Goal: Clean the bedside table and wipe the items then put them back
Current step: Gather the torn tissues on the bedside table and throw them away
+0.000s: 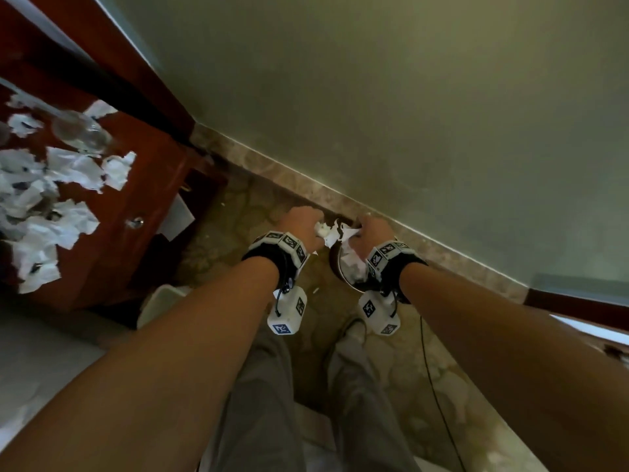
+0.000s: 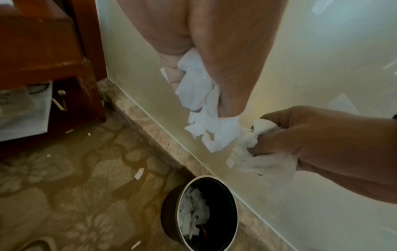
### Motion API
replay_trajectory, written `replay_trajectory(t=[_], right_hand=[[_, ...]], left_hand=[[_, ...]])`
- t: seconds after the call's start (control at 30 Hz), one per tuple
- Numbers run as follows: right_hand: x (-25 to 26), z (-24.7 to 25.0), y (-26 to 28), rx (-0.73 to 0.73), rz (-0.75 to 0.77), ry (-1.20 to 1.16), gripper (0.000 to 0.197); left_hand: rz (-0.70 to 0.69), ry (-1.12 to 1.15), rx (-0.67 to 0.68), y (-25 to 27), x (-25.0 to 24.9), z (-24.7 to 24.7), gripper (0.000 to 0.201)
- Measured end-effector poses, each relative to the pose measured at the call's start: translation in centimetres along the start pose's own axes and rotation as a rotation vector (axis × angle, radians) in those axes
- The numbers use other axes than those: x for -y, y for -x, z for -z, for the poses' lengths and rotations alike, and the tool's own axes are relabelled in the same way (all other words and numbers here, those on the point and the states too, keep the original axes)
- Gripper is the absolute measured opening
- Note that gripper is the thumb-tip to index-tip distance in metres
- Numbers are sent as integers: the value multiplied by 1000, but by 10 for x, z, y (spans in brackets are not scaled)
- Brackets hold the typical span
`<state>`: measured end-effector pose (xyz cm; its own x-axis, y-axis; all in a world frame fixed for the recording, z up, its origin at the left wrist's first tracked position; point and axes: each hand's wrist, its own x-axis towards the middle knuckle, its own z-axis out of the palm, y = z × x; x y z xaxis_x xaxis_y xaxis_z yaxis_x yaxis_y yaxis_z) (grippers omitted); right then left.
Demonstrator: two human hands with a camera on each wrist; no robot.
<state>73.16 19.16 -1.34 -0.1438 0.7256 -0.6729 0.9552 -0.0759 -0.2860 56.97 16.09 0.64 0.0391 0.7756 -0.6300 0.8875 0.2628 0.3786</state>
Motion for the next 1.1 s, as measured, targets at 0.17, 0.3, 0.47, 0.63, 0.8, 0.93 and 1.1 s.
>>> replay_trajectory(t=[0.17, 0.3, 0.47, 0.63, 0.8, 0.93, 1.1], right_hand=[[-96, -37, -27, 41, -72, -57, 32], [-154, -71, -52, 73, -109, -57, 35], [-204, -109, -88, 51, -128, -110, 28], [-236, -141, -129, 21, -175, -210, 25], [-264, -176, -164, 122, -165, -255, 67], [-274, -188, -166, 164, -79, -205, 85], [-258, -174, -148, 176, -45, -196, 58]], left_hand=[[-8, -20, 94, -43, -42, -85, 29], [18, -1, 141, -78, -58, -148, 36], [63, 20, 127, -126, -58, -210, 42], [97, 78, 99, -169, -56, -263, 49], [134, 179, 188, -204, -50, -313, 72], [94, 229, 252, -202, -34, -329, 98], [84, 202, 254, -183, -28, -311, 86]])
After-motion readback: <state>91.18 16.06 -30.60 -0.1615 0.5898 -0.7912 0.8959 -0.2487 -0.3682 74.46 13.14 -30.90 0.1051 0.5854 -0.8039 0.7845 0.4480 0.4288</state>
